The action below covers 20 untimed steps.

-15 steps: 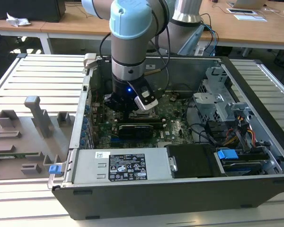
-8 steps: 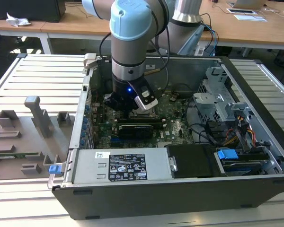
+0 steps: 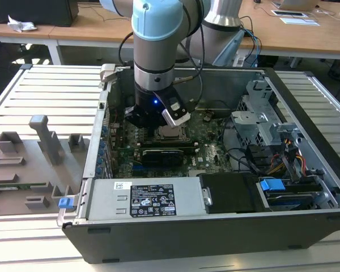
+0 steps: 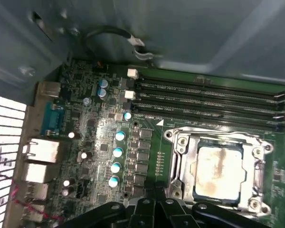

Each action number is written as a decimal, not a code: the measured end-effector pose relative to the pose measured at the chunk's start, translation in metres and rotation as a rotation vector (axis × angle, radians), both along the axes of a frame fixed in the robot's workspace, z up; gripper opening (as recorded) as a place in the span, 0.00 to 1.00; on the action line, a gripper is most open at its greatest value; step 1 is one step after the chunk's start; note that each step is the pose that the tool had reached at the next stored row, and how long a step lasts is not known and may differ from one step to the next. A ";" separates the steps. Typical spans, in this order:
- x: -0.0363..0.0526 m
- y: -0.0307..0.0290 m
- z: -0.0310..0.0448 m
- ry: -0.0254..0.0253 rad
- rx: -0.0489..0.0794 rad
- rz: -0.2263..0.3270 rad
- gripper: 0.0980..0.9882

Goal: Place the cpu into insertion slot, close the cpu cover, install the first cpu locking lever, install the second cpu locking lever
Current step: 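Install the second cpu locking lever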

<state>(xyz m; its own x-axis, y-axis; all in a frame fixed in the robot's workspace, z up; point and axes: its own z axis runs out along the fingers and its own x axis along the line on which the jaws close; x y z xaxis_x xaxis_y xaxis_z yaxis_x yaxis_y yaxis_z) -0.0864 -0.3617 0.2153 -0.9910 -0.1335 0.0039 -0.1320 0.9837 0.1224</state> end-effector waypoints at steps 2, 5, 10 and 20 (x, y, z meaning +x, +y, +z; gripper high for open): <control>0.0020 0.0024 0.0004 0.0005 -0.009 0.000 0.01; 0.0146 0.0059 -0.0007 0.0129 -0.021 0.000 0.01; 0.0569 0.0103 -0.0031 0.0493 -0.024 0.001 0.01; 0.0925 0.0187 0.0028 0.0700 -0.054 0.000 0.01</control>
<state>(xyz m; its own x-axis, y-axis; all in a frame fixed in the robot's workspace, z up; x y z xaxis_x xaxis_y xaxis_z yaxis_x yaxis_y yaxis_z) 0.0061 -0.3430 0.2181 -0.9881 -0.1311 0.0803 -0.1249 0.9891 0.0779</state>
